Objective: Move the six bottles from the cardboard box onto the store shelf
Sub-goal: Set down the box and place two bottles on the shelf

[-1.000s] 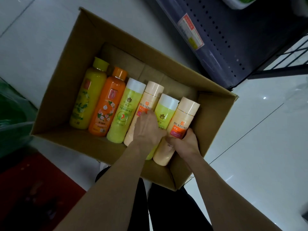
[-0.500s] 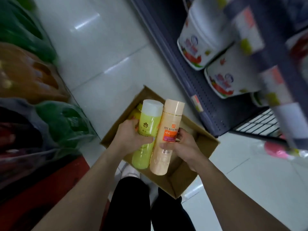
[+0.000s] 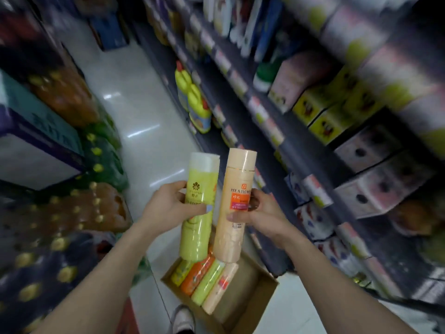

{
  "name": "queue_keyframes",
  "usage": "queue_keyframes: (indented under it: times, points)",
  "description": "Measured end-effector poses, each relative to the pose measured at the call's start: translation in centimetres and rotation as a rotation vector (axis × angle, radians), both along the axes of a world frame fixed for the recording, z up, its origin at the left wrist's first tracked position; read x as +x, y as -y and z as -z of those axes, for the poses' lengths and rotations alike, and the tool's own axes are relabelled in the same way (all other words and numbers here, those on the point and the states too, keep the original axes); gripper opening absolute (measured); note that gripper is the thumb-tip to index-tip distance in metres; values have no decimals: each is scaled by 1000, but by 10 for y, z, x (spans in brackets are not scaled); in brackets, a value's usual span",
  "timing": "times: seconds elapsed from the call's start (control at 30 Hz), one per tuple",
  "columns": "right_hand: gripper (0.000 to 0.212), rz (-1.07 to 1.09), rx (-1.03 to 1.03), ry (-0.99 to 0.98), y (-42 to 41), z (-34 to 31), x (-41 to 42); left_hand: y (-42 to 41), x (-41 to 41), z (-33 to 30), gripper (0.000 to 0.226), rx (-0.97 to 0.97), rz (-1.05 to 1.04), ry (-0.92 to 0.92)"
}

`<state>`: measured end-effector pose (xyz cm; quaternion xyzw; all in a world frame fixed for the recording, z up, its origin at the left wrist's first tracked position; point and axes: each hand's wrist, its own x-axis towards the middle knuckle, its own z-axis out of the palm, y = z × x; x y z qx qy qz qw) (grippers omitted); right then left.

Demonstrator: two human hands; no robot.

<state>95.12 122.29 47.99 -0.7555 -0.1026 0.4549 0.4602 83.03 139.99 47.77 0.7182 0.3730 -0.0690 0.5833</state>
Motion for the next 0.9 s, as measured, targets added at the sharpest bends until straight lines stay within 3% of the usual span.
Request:
queue_keyframes:
  times: [0.23,0.43,0.9]
  points:
    - [52,57,70,235,-5,-147,28,-11,30,-150,39,50,20,204]
    - [55,135,138,396,16,-232,50,7,71,-236,46,83,6,383]
    - [55,458,97,569,134,-317,71,99,167,-320,56,112,305,580]
